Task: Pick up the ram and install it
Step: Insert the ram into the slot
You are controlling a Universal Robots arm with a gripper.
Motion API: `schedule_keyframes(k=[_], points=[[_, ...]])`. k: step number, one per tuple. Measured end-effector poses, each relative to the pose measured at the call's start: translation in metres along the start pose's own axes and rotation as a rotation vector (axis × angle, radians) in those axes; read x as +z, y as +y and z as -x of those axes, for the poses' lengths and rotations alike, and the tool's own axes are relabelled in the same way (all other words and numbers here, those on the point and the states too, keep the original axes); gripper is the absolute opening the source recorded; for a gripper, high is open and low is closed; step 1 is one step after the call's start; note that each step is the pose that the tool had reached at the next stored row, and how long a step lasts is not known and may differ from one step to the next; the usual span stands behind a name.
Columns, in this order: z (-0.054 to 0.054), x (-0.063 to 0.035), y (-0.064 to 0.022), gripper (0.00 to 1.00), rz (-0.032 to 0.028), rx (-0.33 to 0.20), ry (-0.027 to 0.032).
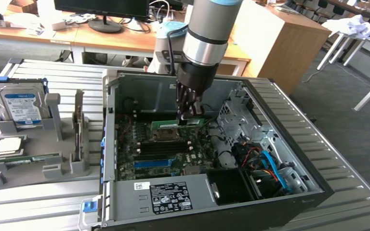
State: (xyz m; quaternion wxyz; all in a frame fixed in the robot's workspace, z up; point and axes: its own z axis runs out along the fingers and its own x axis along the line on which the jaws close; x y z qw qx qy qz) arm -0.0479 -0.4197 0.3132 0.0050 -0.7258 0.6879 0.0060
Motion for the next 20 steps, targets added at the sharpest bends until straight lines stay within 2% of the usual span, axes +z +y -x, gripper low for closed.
schedule_keyframes(k=[20], points=[[-0.0001,0.0066,0.0000,0.13,-0.0001,0.000,0.0000]])
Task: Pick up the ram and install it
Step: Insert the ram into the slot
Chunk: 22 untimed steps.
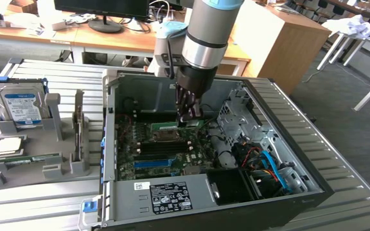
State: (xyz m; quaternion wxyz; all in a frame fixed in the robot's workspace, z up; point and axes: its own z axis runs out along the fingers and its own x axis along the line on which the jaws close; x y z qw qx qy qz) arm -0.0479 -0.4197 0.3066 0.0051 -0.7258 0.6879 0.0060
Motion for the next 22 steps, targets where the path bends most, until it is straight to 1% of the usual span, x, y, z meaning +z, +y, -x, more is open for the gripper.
schedule_keyframes(k=[22], points=[[-0.0001,0.0053,0.0000,0.13,0.0000,0.000,0.0000]])
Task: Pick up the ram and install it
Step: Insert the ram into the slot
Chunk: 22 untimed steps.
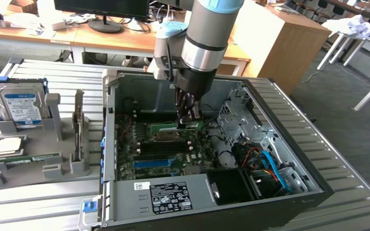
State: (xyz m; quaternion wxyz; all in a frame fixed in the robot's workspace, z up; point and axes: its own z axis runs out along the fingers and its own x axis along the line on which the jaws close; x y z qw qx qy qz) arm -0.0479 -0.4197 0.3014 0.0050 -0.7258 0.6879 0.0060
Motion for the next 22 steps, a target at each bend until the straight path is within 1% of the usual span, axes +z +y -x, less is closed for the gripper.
schedule_keyframes(k=[22], points=[[-0.0001,0.0046,0.0000,0.13,0.0000,0.000,0.0000]])
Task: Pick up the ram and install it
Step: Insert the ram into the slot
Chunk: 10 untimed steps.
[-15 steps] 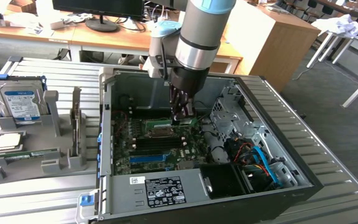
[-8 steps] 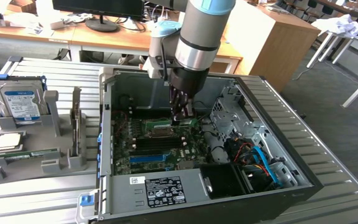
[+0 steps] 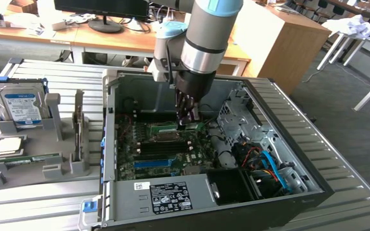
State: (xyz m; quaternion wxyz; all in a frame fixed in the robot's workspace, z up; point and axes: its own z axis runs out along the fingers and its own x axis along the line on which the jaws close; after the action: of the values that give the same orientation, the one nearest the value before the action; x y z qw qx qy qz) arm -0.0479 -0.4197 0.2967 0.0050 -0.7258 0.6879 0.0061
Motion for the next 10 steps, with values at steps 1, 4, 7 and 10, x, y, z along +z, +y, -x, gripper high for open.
schedule_keyframes(k=[1,4,7,10], points=[[0.0000,0.0002,0.0000,0.13,-0.0001,0.000,0.0000],[0.0000,0.0008,0.0000,0.13,0.0000,0.000,0.0000],[0.0000,0.0014,0.0000,0.13,0.0000,0.000,0.0000],[0.0000,0.0020,0.0000,0.13,0.0000,0.000,0.0000]])
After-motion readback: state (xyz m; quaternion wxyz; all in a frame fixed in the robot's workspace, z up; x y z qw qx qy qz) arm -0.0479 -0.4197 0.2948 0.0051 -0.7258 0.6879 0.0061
